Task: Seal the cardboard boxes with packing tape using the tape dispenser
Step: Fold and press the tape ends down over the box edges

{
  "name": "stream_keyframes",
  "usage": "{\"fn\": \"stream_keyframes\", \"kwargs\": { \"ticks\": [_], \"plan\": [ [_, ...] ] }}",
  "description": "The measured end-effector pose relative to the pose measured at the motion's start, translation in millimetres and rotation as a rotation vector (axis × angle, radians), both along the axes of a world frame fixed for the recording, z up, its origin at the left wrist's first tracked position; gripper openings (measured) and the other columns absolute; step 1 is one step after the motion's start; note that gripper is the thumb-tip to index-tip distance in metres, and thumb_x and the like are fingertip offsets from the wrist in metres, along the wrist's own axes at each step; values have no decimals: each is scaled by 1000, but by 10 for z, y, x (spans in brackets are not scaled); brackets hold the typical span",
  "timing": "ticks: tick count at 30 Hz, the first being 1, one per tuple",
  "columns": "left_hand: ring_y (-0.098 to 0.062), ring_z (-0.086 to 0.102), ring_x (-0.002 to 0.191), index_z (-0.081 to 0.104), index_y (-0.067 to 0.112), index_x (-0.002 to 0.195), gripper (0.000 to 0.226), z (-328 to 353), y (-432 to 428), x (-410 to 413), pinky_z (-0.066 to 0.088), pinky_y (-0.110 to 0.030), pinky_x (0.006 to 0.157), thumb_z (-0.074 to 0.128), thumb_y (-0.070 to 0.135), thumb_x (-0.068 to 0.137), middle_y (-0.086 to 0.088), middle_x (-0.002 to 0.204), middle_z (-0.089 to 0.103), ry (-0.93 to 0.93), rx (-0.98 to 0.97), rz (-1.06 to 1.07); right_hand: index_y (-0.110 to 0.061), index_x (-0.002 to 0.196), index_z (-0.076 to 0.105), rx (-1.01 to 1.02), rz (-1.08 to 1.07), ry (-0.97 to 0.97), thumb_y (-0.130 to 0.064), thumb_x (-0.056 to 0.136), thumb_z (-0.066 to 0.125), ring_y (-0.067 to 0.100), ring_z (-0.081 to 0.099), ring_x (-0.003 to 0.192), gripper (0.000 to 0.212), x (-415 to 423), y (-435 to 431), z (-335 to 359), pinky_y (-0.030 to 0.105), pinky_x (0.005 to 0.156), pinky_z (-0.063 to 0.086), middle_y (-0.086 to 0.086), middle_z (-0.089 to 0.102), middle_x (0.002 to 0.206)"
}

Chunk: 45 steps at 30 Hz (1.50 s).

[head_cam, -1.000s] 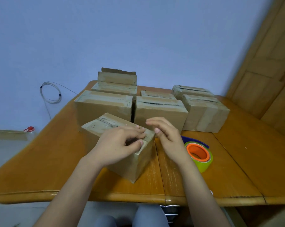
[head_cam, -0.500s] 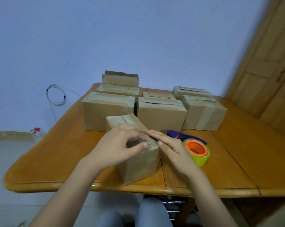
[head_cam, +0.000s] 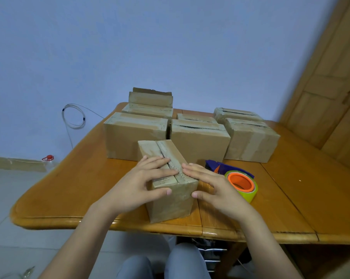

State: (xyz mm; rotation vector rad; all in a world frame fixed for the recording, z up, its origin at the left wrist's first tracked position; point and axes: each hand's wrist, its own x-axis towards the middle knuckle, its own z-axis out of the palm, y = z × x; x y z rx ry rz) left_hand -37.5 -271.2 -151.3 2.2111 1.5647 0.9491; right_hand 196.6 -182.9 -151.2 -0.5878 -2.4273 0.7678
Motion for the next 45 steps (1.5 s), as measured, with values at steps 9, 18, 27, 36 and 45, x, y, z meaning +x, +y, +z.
{"fn": "stream_keyframes", "kwargs": {
  "ticks": [9, 18, 27, 36, 45],
  "plan": [
    [8, 16, 141, 54, 51, 127, 50, -87, 15, 21, -7, -14, 113, 51, 68, 80, 24, 150, 32, -74, 52, -1, -34, 136, 47, 49, 4, 11, -19, 87, 65, 4, 32, 137, 54, -21, 41, -88, 33, 113, 30, -20, 41, 145],
    [7, 18, 141, 54, 54, 125, 47, -102, 33, 15, -7, -14, 114, 54, 66, 80, 27, 148, 34, -92, 75, -5, -37, 138, 40, -54, 49, 1, -3, 81, 70, 1, 25, 140, 73, -22, 41, -131, 20, 113, 24, -24, 32, 148],
    [8, 19, 140, 54, 57, 124, 46, -113, 32, 12, -6, -13, 114, 56, 65, 79, 28, 147, 34, -109, 83, -3, -42, 137, 45, -40, 60, 4, -2, 88, 63, 2, 31, 138, 66, 9, 116, -34, 21, 112, 26, -23, 40, 145],
    [7, 20, 140, 54, 57, 123, 45, -130, 37, 22, -6, -14, 114, 56, 63, 79, 26, 148, 35, -122, 88, 2, -52, 139, 35, 86, 35, -31, -8, 84, 68, -1, 27, 139, 77, -2, 116, -120, 18, 113, 22, -30, 31, 147],
    [9, 18, 140, 54, 53, 125, 48, -88, 17, 24, -4, -23, 117, 54, 64, 78, 22, 148, 35, -89, 68, 6, -41, 137, 41, 31, 33, -34, -22, 81, 73, -3, 26, 138, 68, 8, 21, -50, 19, 112, 24, -28, 33, 147]
  ]
}}
